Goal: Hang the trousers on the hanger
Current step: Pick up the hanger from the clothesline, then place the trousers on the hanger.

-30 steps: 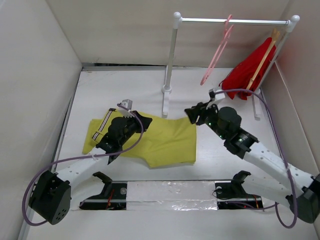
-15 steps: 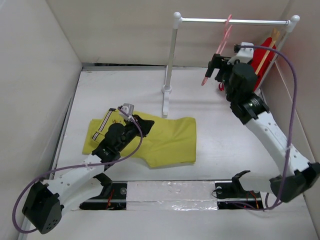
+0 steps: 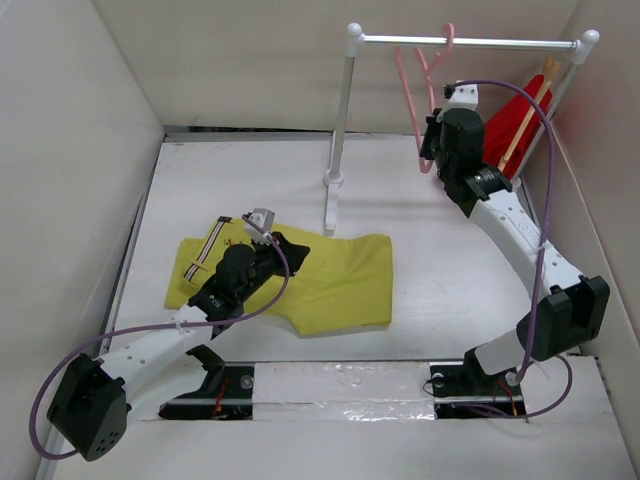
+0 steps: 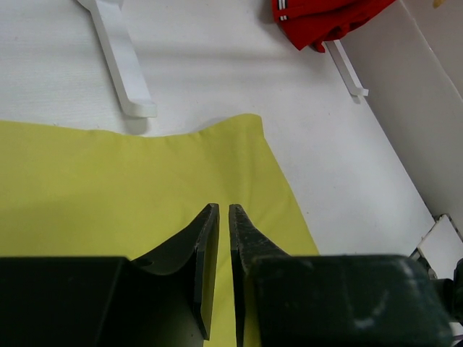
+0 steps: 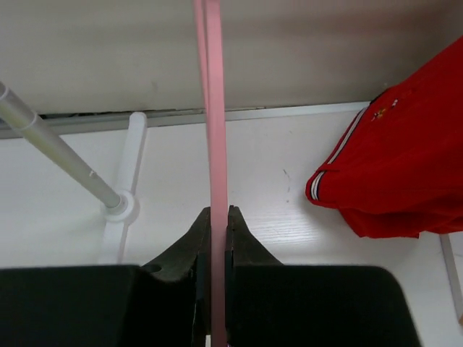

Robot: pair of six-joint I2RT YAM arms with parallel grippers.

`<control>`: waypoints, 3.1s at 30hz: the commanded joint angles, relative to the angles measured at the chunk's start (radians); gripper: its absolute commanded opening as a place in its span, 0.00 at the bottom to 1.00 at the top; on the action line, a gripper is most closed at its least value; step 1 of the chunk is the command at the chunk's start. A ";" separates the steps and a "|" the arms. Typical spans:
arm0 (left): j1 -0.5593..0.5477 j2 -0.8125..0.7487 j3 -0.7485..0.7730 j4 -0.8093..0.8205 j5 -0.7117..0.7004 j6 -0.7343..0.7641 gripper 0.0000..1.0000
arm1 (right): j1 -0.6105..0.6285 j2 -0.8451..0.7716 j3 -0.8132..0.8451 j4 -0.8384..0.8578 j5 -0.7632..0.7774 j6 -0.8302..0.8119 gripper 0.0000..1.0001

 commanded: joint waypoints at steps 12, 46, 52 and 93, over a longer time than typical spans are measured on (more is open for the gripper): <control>-0.001 0.018 0.031 0.070 0.052 0.023 0.34 | -0.016 -0.191 -0.018 0.096 -0.024 -0.079 0.00; -0.366 0.702 0.849 -0.133 -0.355 0.089 0.60 | 0.231 -0.625 -0.989 0.177 0.045 0.157 0.00; -0.377 0.924 1.109 -0.205 -0.450 0.129 0.60 | 0.241 -0.655 -1.031 0.189 0.025 0.159 0.00; -0.453 0.831 0.697 0.109 -0.589 -0.216 0.00 | 0.314 -1.001 -1.069 -0.013 -0.124 0.188 0.85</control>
